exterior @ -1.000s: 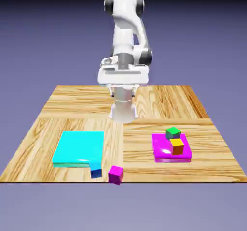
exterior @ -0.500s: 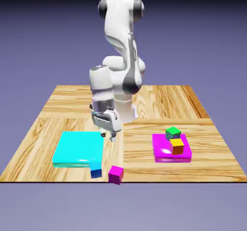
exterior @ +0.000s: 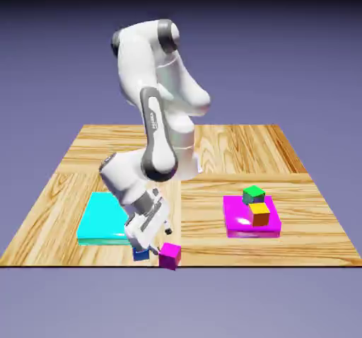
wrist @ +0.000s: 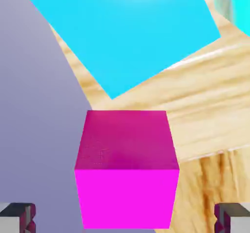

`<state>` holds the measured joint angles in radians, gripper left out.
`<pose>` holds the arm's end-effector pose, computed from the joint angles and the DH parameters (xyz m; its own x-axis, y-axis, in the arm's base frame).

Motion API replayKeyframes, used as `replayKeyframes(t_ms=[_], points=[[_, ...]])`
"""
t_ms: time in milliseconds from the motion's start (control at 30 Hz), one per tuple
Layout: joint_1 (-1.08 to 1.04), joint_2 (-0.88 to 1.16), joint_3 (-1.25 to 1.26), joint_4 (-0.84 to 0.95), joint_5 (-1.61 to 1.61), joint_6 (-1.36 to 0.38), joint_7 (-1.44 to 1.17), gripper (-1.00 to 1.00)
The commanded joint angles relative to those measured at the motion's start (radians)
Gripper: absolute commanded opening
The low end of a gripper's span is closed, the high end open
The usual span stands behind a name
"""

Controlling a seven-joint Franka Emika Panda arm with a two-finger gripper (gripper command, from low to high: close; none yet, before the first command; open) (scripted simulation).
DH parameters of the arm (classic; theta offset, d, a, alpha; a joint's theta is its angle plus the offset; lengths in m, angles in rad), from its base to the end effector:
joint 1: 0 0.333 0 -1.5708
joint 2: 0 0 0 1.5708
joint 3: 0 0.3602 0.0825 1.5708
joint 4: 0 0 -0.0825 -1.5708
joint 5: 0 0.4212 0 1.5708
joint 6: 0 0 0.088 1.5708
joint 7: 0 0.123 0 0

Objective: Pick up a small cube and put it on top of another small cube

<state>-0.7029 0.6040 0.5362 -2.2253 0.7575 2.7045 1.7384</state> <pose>0.5561 -0.0928 0.1139 -0.8617 -0.3185 -0.3951 -0.4721 0.7886 0.3939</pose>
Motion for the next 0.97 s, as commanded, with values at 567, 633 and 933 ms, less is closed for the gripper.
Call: replayKeyframes(t_ms=[567,633,933], points=[[0.215,-0.392,0.186,-0.054,-0.191,-0.497,-0.033,-1.0],[0.263,-0.437,0.22,-0.056,-0.224,-0.569,-0.046,-1.0],[0.317,-0.329,0.215,-0.097,-0.243,-0.418,-0.041,1.0]])
